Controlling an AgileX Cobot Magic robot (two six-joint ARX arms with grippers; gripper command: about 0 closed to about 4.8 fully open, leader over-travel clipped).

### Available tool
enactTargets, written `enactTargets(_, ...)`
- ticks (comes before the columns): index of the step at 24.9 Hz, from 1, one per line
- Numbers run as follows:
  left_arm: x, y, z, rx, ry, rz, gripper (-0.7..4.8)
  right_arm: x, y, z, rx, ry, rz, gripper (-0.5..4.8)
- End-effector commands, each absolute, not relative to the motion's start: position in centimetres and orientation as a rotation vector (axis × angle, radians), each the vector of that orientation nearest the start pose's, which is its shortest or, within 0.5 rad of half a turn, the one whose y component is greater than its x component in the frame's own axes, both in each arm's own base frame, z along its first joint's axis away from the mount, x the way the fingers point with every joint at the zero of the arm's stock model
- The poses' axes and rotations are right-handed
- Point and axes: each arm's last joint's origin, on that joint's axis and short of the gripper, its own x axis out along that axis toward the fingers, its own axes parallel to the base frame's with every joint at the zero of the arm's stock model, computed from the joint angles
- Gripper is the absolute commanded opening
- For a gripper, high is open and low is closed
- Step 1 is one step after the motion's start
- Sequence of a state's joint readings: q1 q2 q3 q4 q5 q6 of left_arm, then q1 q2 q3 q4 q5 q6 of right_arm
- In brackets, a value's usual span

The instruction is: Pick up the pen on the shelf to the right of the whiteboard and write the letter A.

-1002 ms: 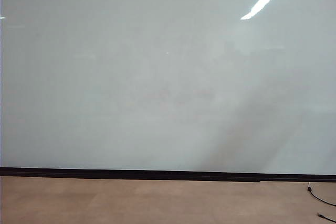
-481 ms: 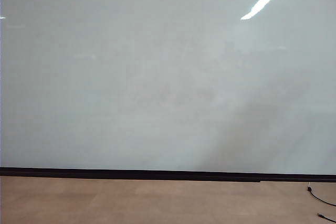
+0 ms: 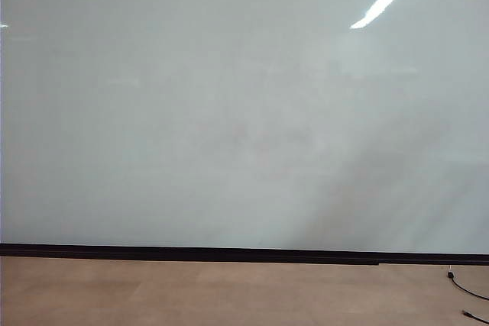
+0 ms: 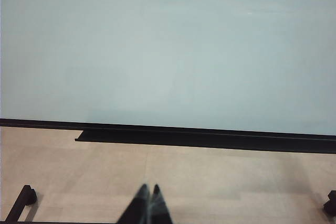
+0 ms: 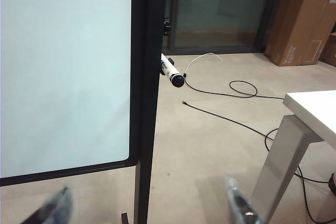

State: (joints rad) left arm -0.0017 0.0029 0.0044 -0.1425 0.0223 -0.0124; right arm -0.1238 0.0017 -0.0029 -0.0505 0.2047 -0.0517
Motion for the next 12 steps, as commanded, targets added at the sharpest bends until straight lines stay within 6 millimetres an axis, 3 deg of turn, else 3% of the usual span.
enactTargets(1, 9.66, -0.08, 15.25, -0.009, 0.132, -0.024, -0.04, 9.55, -1.81, 16.14, -0.027, 0.032, -0.337, 3.69)
enactTargets(12, 9.66, -0.08, 15.25, -0.009, 0.132, -0.024, -0.04, 9.22, -1.98, 16.28, 0.051, 0.086, -0.412, 3.71)
